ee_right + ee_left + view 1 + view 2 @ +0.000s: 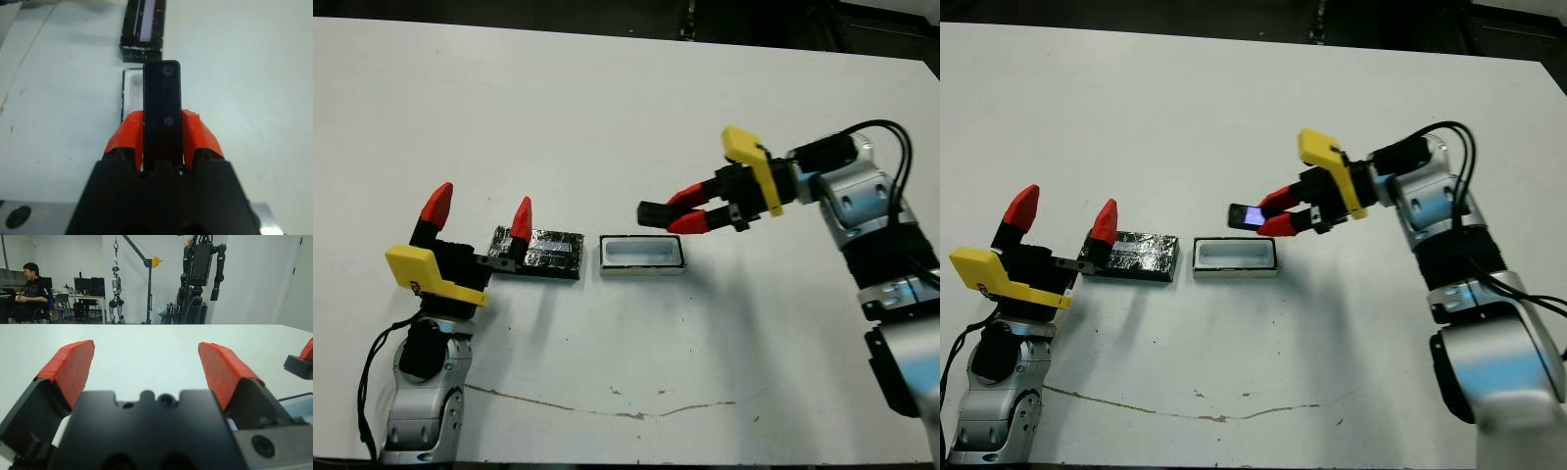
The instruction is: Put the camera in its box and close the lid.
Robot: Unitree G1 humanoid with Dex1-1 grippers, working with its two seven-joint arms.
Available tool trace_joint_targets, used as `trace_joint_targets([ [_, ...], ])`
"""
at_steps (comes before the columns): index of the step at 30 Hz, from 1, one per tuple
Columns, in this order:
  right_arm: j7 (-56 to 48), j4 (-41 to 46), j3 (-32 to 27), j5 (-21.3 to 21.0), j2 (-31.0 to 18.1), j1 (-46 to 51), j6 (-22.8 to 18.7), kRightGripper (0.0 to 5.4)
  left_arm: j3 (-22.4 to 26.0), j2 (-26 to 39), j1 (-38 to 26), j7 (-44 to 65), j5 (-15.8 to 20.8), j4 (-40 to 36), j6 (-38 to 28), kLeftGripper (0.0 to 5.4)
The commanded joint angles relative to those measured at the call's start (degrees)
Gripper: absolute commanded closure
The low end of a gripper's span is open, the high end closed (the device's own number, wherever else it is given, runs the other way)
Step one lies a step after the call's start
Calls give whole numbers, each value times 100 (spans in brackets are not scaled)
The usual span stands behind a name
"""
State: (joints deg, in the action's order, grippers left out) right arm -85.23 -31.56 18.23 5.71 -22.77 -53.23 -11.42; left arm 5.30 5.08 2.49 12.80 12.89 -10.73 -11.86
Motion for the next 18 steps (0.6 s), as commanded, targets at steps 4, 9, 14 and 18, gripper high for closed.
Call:
trace_joint_targets([
  [4,69,19,-77,173,260,170,-100,373,-15,11,100,36,5,18,-7,0],
  [9,139,223,-113,271,350,348,-40,373,-13,12,93,38,15,17,12,0],
  [14,245,429,-41,261,357,466,-166,373,-16,19,85,35,-5,14,21,0],
  [18,270,547,85,189,327,485,-398,373,-23,9,95,18,-16,-10,35,0],
])
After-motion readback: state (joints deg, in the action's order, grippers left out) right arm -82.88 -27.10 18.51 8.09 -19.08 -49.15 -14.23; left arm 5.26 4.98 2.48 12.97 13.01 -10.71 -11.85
